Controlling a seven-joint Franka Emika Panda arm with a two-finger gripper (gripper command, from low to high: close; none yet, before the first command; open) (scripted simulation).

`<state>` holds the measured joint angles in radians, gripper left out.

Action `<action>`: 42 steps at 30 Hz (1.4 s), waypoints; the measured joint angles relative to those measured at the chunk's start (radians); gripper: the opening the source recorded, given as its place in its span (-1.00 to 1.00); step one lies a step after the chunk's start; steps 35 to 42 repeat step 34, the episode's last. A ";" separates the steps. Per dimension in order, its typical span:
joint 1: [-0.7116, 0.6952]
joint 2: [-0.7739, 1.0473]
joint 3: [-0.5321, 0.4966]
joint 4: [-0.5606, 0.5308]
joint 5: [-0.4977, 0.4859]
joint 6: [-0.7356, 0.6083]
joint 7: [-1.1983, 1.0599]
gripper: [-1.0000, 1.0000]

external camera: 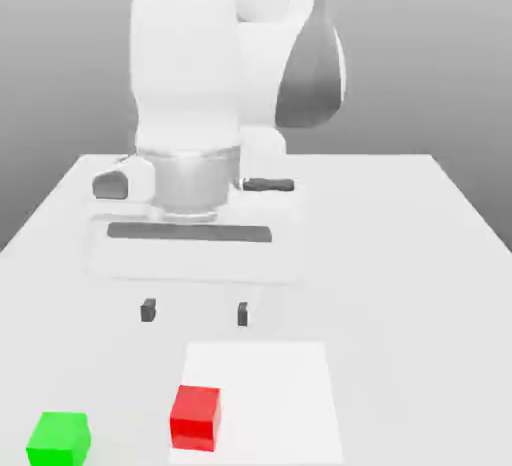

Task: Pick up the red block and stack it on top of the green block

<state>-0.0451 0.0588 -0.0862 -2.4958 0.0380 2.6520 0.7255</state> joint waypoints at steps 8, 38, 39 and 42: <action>-0.031 0.289 0.024 -0.001 0.033 0.191 -0.031 -1.00; -0.168 0.324 -0.120 0.221 0.126 -0.006 0.170 1.00; -0.168 0.324 -0.120 0.221 0.126 -0.006 0.170 1.00; -0.168 0.324 -0.120 0.221 0.126 -0.006 0.170 1.00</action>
